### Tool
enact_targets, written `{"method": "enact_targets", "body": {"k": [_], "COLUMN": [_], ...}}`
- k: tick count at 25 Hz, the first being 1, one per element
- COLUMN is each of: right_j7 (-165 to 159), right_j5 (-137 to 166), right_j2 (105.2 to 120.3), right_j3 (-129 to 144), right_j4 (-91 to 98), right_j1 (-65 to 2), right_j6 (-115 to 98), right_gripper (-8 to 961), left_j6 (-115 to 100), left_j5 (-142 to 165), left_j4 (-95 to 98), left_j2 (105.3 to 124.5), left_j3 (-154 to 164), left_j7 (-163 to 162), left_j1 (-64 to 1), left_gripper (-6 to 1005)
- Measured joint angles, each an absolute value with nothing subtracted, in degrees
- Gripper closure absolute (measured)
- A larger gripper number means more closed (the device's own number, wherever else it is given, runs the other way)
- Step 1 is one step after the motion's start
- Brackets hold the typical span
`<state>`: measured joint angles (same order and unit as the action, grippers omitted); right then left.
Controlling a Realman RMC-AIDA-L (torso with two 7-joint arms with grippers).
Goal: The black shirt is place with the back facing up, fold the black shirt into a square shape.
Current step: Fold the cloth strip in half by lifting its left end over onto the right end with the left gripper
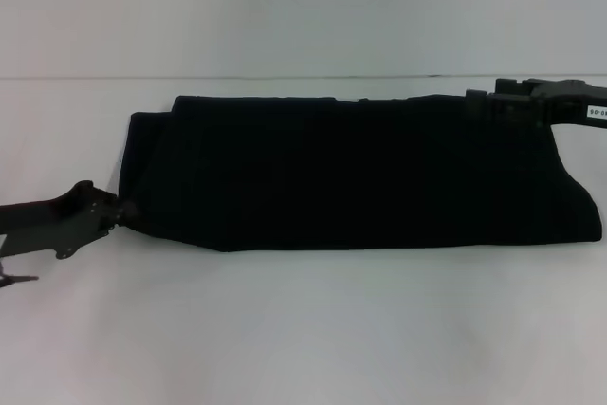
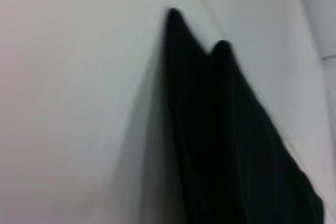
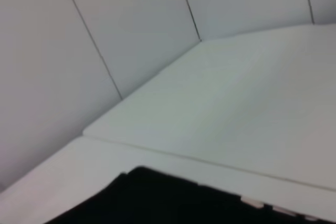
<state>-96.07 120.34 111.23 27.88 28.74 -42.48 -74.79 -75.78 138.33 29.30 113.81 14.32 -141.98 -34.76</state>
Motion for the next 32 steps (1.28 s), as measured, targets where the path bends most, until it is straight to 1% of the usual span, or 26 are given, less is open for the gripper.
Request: {"method": "enact_targets", "body": {"k": [5, 8, 9, 10, 14, 19, 20, 21, 22, 24, 26, 28, 29, 30, 32], "right_j7": [-97.58, -98.84, -98.94, -99.05, -99.11, -99.12, -99.13, -99.13, -99.14, -99.14, -99.11, -99.05, -99.03, -99.0, -98.86], "right_j5": [118.03, 117.33, 117.17, 116.89, 115.66, 114.67, 114.65, 114.64, 114.62, 114.46, 113.85, 113.09, 112.48, 111.95, 110.77], "right_j2": [111.22, 111.19, 111.23, 111.32, 111.8, 112.19, 112.21, 112.26, 112.28, 112.32, 112.13, 111.64, 111.28, 110.89, 110.16], "right_j3": [27.64, 27.55, 27.53, 27.52, 27.67, 27.79, 27.82, 27.84, 27.78, 27.5, 27.11, 26.78, 26.66, 26.6, 26.58], "right_j4": [28.73, 28.74, 28.74, 28.71, 28.47, 28.28, 28.27, 28.26, 28.26, 28.45, 28.66, 28.71, 28.76, 28.84, 29.19], "right_j1": [-42.37, -42.58, -42.66, -42.77, -42.95, -43.0, -42.86, -42.74, -42.43, -41.56, -40.31, -39.09, -38.22, -37.42, -35.83], "right_j6": [-74.26, -73.35, -72.99, -72.46, -70.69, -69.66, -69.51, -69.53, -69.53, -69.79, -70.0, -70.0, -70.18, -70.46, -71.44], "right_gripper": [163, 163, 163, 163, 163, 162, 162, 162, 163, 163, 163, 163, 162, 162, 162], "left_j6": [-80.56, -82.64, -84.05, -84.05, -86.04, -87.85, -90.11, -90.11, -92.12, -96.37, -99.91, -100.55, -100.13, -98.99, -95.92], "left_j5": [136.69, 136.12, 136.11, 136.11, 136.43, 136.38, 135.15, 135.15, 133.92, 131.26, 128.78, 127.88, 127.65, 127.61, 127.61], "left_j4": [33.44, 36.99, 39.48, 39.48, 43.73, 45.88, 45.86, 45.86, 45.4, 43.76, 40.72, 37.33, 35.11, 33.26, 30.41], "left_j2": [113.83, 113.46, 112.94, 112.94, 111.88, 110.06, 109.37, 109.37, 109.07, 108.69, 108.74, 109.43, 110.15, 110.99, 113.28], "left_j3": [11.34, 9.29, 7.42, 7.42, 5.17, 4.75, 4.76, 4.76, 4.96, 6.1, 8.76, 11.83, 13.98, 15.71, 19.56], "left_j7": [-136.43, -135.82, -135.74, -135.74, -135.71, -136.17, -136.19, -136.19, -136.04, -135.51, -134.55, -133.59, -132.82, -132.26, -131.06], "left_j1": [-30.39, -27.43, -25.45, -25.45, -22.55, -21.63, -23.15, -23.15, -24.54, -28.24, -33.49, -38.41, -41.65, -43.78, -48.12], "left_gripper": [948, 943, 941, 940, 933, 924, 923, 921, 919, 916, 913, 909, 908, 906, 902]}}
